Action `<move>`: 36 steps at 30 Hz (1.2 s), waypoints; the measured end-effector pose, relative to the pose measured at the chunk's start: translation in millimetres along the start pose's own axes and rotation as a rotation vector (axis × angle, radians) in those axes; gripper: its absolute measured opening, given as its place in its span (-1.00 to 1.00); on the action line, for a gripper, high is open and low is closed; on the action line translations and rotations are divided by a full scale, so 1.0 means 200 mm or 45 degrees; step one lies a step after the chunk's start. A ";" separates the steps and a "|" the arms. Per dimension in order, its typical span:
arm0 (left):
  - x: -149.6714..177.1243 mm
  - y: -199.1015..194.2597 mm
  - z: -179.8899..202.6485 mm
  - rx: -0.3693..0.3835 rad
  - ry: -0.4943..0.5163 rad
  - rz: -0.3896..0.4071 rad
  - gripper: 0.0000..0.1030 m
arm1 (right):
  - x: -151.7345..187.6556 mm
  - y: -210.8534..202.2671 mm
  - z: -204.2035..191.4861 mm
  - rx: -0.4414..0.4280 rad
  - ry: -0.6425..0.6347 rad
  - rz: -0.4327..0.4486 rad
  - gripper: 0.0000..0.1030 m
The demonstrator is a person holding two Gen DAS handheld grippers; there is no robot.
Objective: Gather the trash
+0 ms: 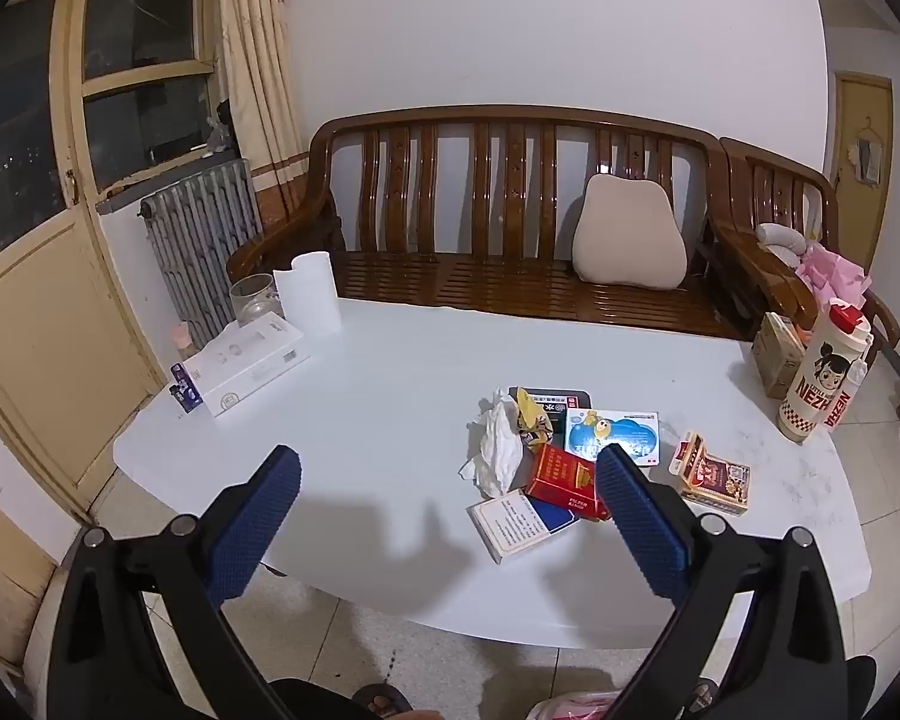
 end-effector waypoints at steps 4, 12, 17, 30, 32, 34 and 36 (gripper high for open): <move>0.00 0.01 -0.01 0.019 -0.024 -0.008 0.87 | 0.00 0.00 0.01 0.000 0.005 -0.005 0.90; -0.01 0.02 -0.04 0.014 -0.034 -0.006 0.87 | 0.01 0.01 0.00 -0.007 0.005 -0.006 0.90; -0.02 0.01 -0.05 0.011 -0.025 -0.002 0.87 | 0.01 0.01 0.01 -0.006 0.013 -0.007 0.90; -0.01 0.00 -0.01 0.014 -0.006 -0.007 0.87 | 0.03 0.02 0.02 0.001 0.014 -0.006 0.90; -0.01 0.00 -0.01 0.016 -0.006 -0.007 0.87 | 0.02 0.01 0.02 -0.002 0.016 -0.007 0.90; -0.01 0.00 -0.01 0.013 -0.006 -0.007 0.87 | 0.02 0.02 0.02 0.002 0.016 -0.006 0.90; -0.01 0.00 -0.01 0.014 -0.005 -0.007 0.87 | 0.02 0.02 0.02 0.001 0.017 -0.008 0.90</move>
Point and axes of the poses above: each gripper's, at about its wrist camera, not at the fingertips, and y roughly the way its jaws point, z to its right, x to its underside, the point moved 7 cm from there along y, roughly the way its jaws point, and after that the axes turned 4 degrees about -z, right-handed, at the moved point
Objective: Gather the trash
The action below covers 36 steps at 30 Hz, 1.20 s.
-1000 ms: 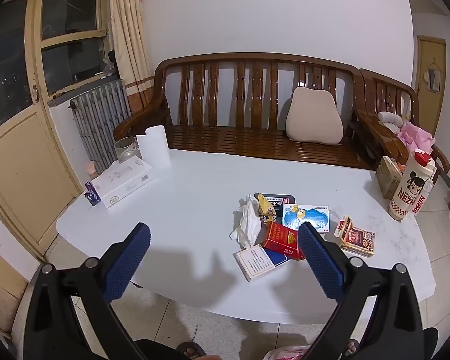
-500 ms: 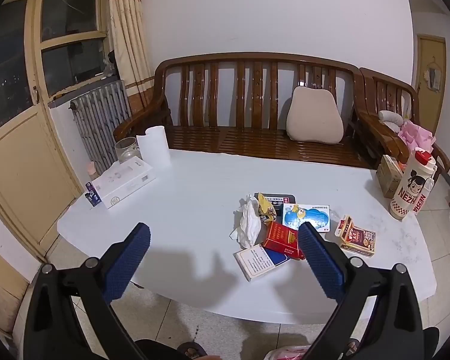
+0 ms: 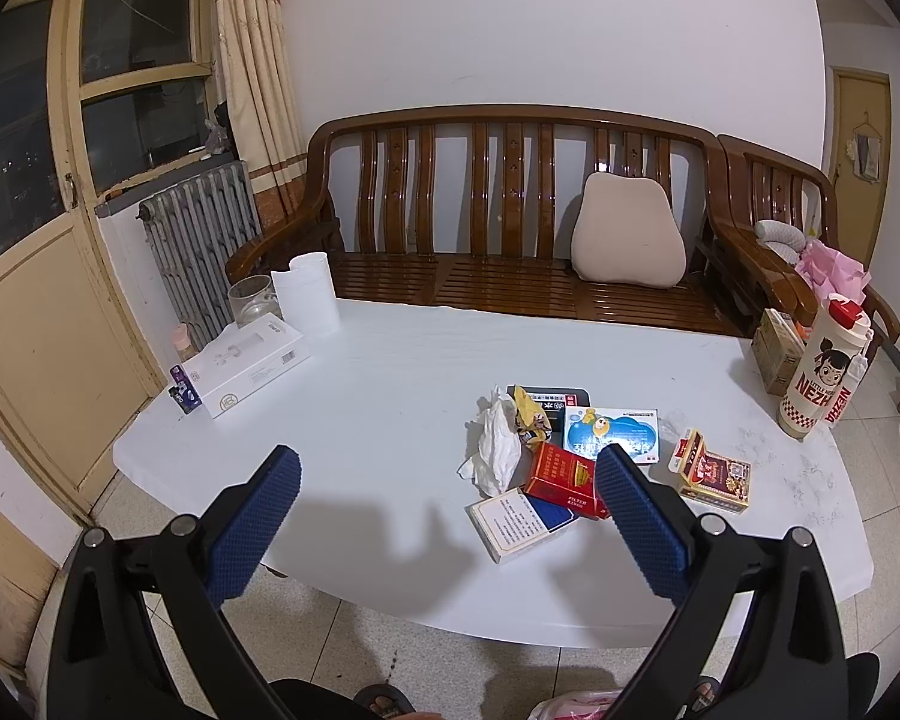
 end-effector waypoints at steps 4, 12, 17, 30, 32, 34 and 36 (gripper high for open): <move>0.00 0.00 0.00 0.000 -0.001 0.001 0.87 | 0.00 0.00 0.00 0.000 0.000 0.000 0.90; 0.00 0.00 0.00 -0.001 -0.001 -0.001 0.87 | 0.01 0.01 0.01 -0.001 0.003 -0.002 0.90; 0.00 0.00 0.00 0.000 -0.001 -0.001 0.87 | 0.01 0.01 0.01 -0.006 0.004 -0.005 0.90; -0.01 0.00 0.00 0.002 -0.003 -0.001 0.87 | 0.01 0.01 0.01 -0.005 0.000 -0.004 0.90; -0.01 0.00 0.01 0.001 0.000 0.001 0.87 | 0.02 0.01 0.01 -0.007 0.002 -0.003 0.90; -0.01 0.00 0.00 0.005 -0.003 0.002 0.87 | 0.02 0.01 0.01 -0.005 0.001 -0.001 0.90; -0.01 0.00 0.00 0.003 -0.004 0.002 0.87 | 0.02 0.01 0.01 -0.004 0.002 -0.002 0.90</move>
Point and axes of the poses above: each gripper's, at about its wrist camera, not at the fingertips, and y roughly the way its jaws point, z to its right, x to its underside, the point moved 7 cm from there along y, roughly the way its jaws point, and after that the axes turned 4 degrees about -z, right-handed, at the moved point
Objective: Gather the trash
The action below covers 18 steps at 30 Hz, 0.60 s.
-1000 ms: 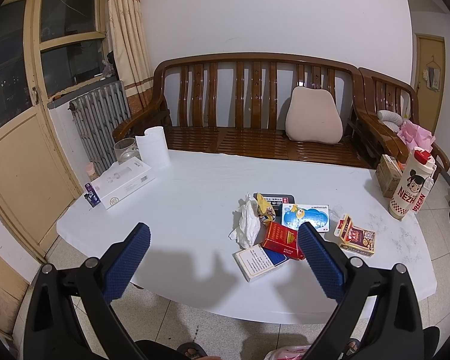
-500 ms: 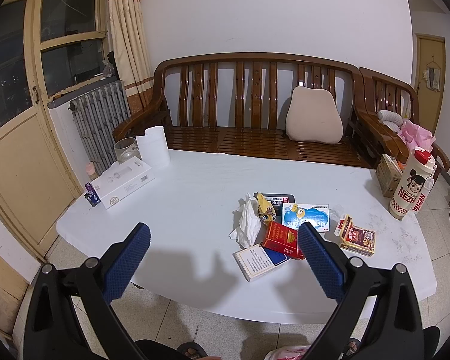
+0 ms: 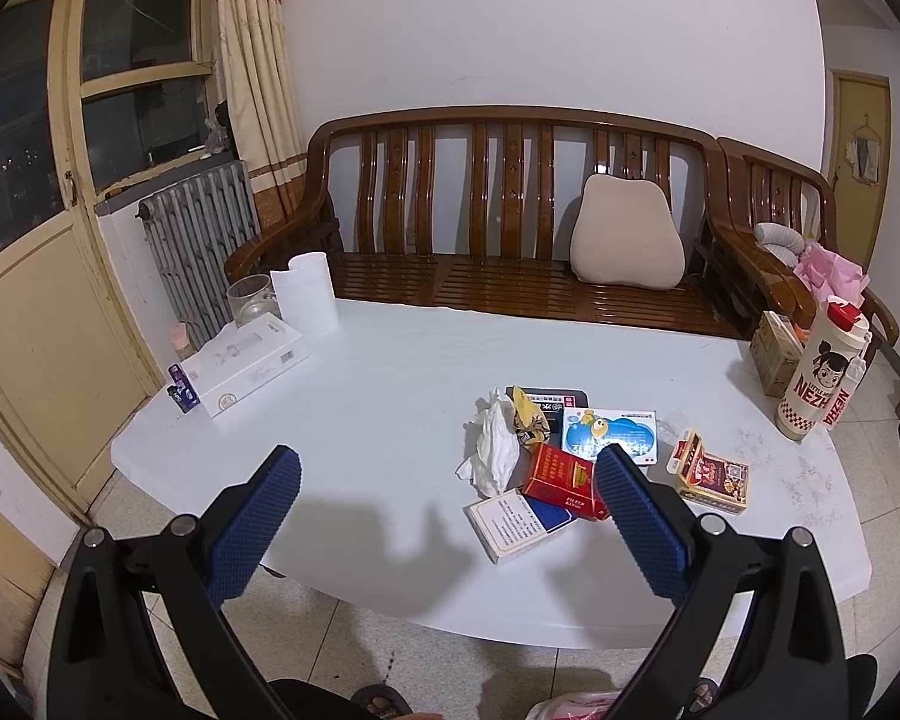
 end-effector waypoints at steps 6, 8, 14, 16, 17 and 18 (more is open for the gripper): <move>0.00 0.00 0.00 0.005 -0.002 -0.001 0.87 | 0.00 0.00 0.00 -0.001 0.004 0.001 0.90; 0.00 0.00 0.00 0.006 -0.002 -0.001 0.87 | 0.00 0.00 0.00 0.001 0.003 0.000 0.90; 0.01 0.01 0.00 0.004 -0.002 0.001 0.87 | -0.01 0.00 0.01 -0.005 0.006 -0.001 0.90; 0.01 0.01 0.00 0.006 -0.003 -0.001 0.87 | -0.01 0.00 0.01 -0.001 0.004 0.001 0.90; 0.01 0.01 0.00 0.003 -0.002 0.001 0.87 | -0.01 0.00 0.01 0.000 0.004 0.001 0.90; 0.01 0.01 0.00 0.004 -0.003 0.001 0.87 | -0.01 0.00 0.01 -0.005 0.004 -0.001 0.90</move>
Point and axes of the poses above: each gripper's, at about its wrist camera, not at the fingertips, and y roughly the way its jaws point, z to its right, x to its underside, the point moved 7 cm from there along y, roughly the way its jaws point, and after that the axes turned 4 degrees about -z, right-handed, at the moved point
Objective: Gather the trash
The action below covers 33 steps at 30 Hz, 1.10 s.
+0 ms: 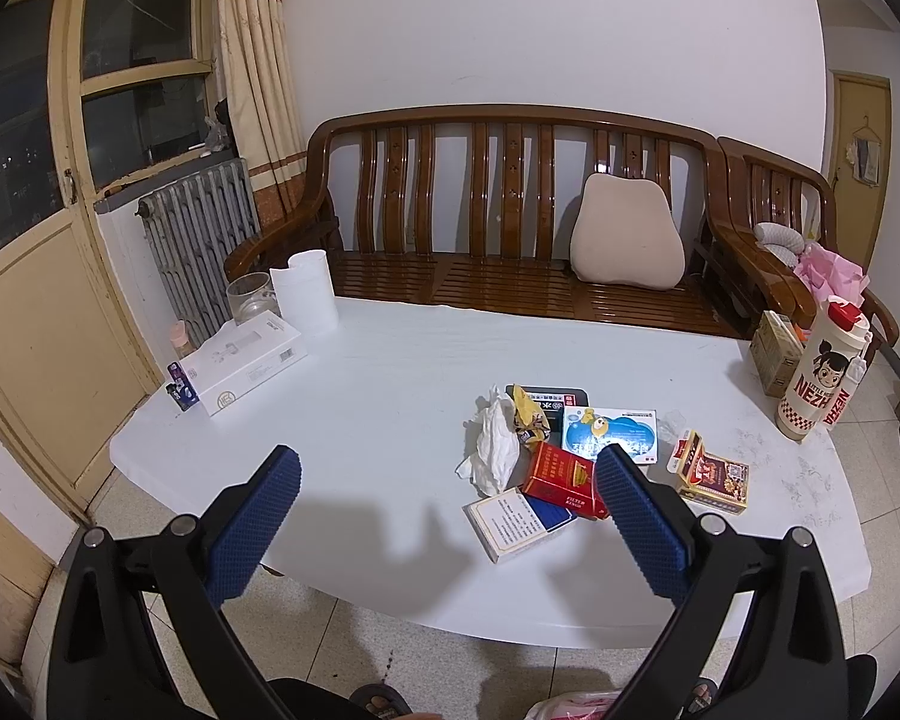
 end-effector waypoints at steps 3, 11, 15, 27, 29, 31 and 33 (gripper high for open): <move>0.00 0.01 0.00 0.003 -0.002 -0.005 0.87 | 0.00 0.00 0.00 0.004 0.000 0.001 0.90; 0.06 0.11 -0.06 0.017 -0.038 -0.052 0.87 | 0.01 0.06 0.01 0.021 -0.028 -0.040 0.90; 0.10 0.20 -0.10 0.025 -0.037 -0.087 0.87 | 0.01 0.11 0.03 0.022 -0.068 -0.075 0.90; 0.16 0.52 -0.02 0.105 0.062 -0.188 0.87 | 0.01 0.40 0.06 -0.046 -0.189 -0.217 0.90; 0.15 0.58 0.00 0.116 0.083 -0.187 0.87 | 0.02 0.47 0.06 -0.077 -0.219 -0.254 0.90; 0.14 0.65 0.02 0.127 0.107 -0.192 0.87 | 0.04 0.56 0.05 -0.114 -0.273 -0.314 0.90; 0.13 0.72 0.04 0.155 0.130 -0.211 0.87 | 0.05 0.63 0.06 -0.114 -0.315 -0.352 0.90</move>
Point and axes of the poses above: each gripper's, at about its wrist camera, not at the fingertips, and y roughly the way its jaws point, z to its right, x to its underside, the point moved 7 cm from there along y, roughly the way its jaws point, and after that the axes turned 4 degrees about -z, right-handed, at the moved point
